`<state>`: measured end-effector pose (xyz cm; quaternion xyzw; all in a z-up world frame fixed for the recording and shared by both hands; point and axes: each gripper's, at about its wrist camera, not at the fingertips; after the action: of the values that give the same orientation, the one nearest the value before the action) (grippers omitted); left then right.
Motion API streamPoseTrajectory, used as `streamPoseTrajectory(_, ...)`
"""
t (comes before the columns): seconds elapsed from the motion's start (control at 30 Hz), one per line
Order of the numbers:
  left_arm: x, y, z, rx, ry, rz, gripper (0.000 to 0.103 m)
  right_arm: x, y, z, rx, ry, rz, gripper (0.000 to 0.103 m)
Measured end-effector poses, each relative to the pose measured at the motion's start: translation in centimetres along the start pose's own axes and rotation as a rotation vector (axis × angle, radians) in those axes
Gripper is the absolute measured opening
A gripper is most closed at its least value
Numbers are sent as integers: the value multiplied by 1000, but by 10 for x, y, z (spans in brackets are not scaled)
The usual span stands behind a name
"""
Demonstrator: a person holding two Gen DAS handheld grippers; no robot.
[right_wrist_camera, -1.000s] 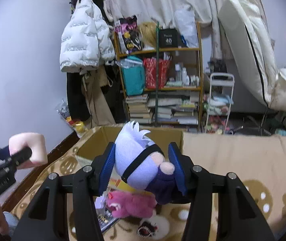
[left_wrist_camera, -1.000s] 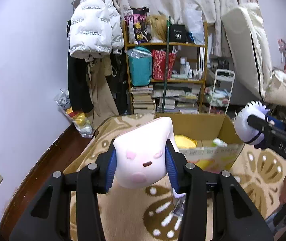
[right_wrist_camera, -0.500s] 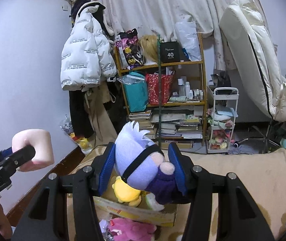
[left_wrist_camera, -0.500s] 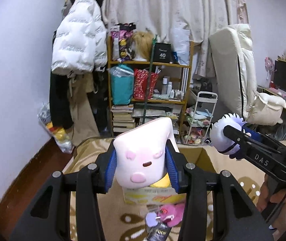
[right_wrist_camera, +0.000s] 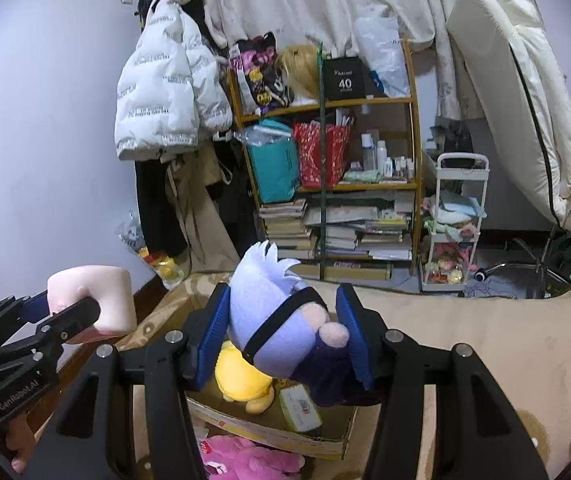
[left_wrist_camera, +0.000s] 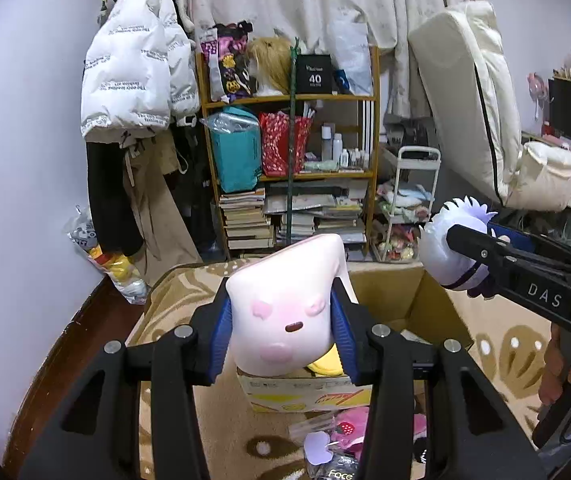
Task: Organize soft objects
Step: 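Lift the pink cushion and purple-haired doll over the box with both tools, then open both tools to release the cushion and doll into the box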
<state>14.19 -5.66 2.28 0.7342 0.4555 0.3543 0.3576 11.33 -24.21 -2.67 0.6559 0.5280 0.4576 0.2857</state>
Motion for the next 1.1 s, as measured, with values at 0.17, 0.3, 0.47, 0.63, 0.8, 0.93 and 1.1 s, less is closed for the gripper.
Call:
streamPoseTrajectory(0.17,-9,-10,17,33,-4,42,44,-3,-9,15,50,12,16,57)
streamPoseTrajectory(0.3,-11,-15,30,67,-36,38,45,-4,-15,25,82,18,21,58)
streamPoseTrajectory(0.47,-14,-26,44,105,-40,39,46,-8,-23,35,121,14,25,58)
streamPoseTrajectory(0.63,-13,-29,55,136,-75,17,47,-10,-26,42,149,12,28,60)
streamPoseTrajectory(0.8,-14,-32,63,148,-72,17,52,-11,-29,49,177,2,16,61)
streamPoseTrajectory(0.93,-14,-35,66,160,-74,17,57,-14,-33,54,205,2,28,62)
streamPoseTrajectory(1.1,-10,-38,68,164,-71,-6,69,-17,-35,58,224,5,40,64)
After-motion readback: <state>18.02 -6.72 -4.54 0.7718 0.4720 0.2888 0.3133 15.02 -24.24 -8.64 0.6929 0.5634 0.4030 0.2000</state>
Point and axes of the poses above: each gripper's, at about its wrist camera, not at the fingertips, and z roughly the way its jaws point, x to its left, y to its top, and after that the axes turned 9 degrees about z, right-handed
